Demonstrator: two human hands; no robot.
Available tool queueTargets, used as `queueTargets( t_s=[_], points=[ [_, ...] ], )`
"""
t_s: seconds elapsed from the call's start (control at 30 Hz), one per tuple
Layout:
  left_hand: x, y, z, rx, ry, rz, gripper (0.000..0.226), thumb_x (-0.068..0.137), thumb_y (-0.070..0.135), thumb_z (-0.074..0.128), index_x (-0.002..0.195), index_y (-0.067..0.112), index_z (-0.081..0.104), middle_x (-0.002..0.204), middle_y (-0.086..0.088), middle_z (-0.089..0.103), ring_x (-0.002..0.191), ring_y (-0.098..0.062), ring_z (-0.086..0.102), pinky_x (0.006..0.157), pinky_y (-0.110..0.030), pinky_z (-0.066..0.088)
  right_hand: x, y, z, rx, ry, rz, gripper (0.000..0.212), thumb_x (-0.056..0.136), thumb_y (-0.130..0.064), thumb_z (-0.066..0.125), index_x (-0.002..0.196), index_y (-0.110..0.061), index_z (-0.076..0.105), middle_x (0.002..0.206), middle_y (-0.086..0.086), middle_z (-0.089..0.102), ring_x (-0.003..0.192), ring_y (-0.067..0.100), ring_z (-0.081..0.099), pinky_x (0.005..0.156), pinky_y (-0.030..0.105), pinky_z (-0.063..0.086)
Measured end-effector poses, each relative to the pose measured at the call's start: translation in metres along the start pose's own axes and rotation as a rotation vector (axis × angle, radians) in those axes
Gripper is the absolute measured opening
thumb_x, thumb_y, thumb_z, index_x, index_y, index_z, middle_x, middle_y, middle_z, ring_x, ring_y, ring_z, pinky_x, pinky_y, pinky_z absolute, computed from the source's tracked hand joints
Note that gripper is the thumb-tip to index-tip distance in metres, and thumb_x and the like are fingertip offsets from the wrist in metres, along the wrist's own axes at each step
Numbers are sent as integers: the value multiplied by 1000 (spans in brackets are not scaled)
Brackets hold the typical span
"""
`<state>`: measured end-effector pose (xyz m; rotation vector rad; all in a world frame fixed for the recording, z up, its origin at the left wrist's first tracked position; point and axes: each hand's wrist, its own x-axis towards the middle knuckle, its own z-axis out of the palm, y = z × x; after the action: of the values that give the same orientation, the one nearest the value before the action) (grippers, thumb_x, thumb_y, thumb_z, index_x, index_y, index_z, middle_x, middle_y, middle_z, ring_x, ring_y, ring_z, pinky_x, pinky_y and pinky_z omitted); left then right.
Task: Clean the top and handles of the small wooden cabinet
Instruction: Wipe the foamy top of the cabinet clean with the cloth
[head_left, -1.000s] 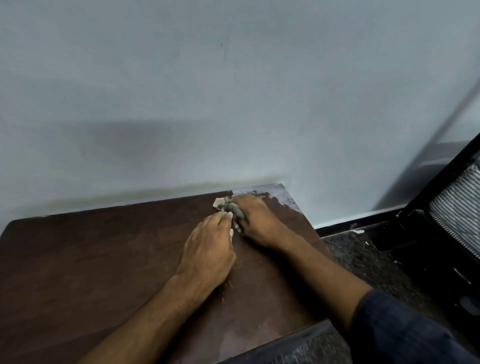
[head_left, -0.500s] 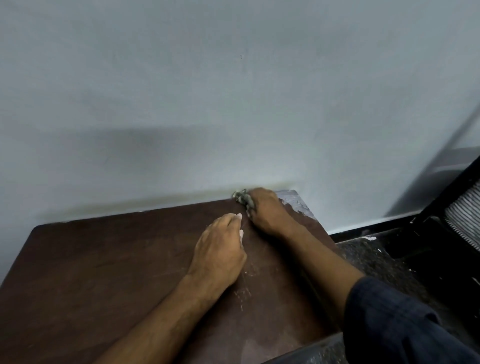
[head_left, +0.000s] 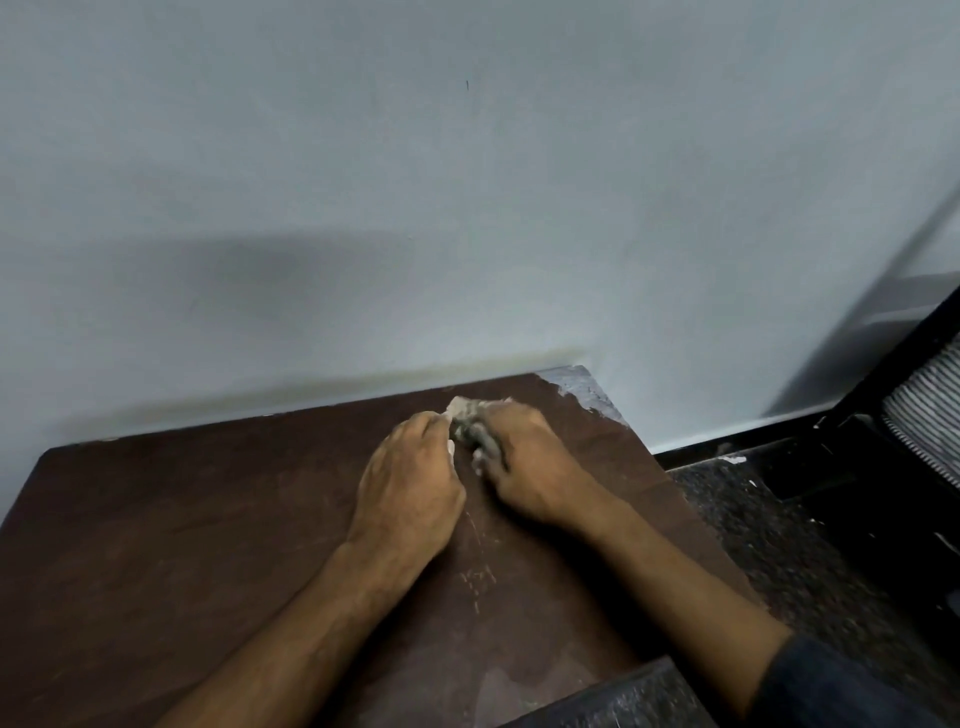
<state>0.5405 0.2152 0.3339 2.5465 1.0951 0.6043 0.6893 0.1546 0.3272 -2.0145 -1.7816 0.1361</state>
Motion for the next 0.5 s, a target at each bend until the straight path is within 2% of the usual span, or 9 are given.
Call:
queueTargets(
  t_s=[0.07, 0.13, 0.2, 0.27, 0.4, 0.5],
  points=[
    [4, 2, 2, -25, -4, 6, 44, 96, 15, 46, 140, 11, 48, 137, -2, 53, 126, -19, 49, 106, -32, 39, -31, -10, 9, 22, -31, -144, 28, 96, -26, 54, 119, -12, 61, 129, 4, 58, 125, 20, 47, 118, 32, 28],
    [8, 7, 7, -46, -21, 26, 45, 97, 15, 45, 142, 11, 48, 138, -2, 53, 127, -18, 48, 107, -31, 38, -52, -9, 8, 25, -73, -279, 26, 97, -21, 52, 118, -10, 62, 126, 5, 60, 127, 17, 48, 119, 25, 24],
    [10, 13, 12, -67, -47, 69, 41, 98, 18, 45, 138, 13, 52, 135, 0, 56, 125, -18, 50, 105, -32, 40, -48, 9, -3, 24, -42, -300, 22, 95, -12, 55, 113, -9, 66, 122, 6, 66, 125, 17, 52, 116, 19, 25],
    [9, 20, 16, -92, -68, 117, 35, 100, 24, 44, 132, 16, 55, 129, 3, 58, 120, -16, 52, 101, -33, 43, -32, 35, -15, 25, 12, -182, 22, 92, -6, 57, 109, -9, 70, 117, 8, 70, 121, 20, 57, 110, 15, 29],
    [9, 33, 21, -98, -38, 188, 37, 99, 27, 46, 133, 18, 56, 131, 6, 58, 123, -12, 50, 103, -28, 40, 11, 80, -26, -51, 83, 82, 19, 95, -11, 56, 111, -10, 67, 113, 8, 69, 108, 26, 62, 93, 19, 38],
    [10, 40, 23, -71, -48, 209, 40, 99, 29, 46, 137, 19, 53, 135, 7, 55, 127, -10, 47, 105, -25, 37, 41, 92, -24, -108, 94, 212, 19, 97, -15, 55, 110, -4, 63, 113, 15, 66, 108, 32, 59, 94, 30, 38]
  ],
)
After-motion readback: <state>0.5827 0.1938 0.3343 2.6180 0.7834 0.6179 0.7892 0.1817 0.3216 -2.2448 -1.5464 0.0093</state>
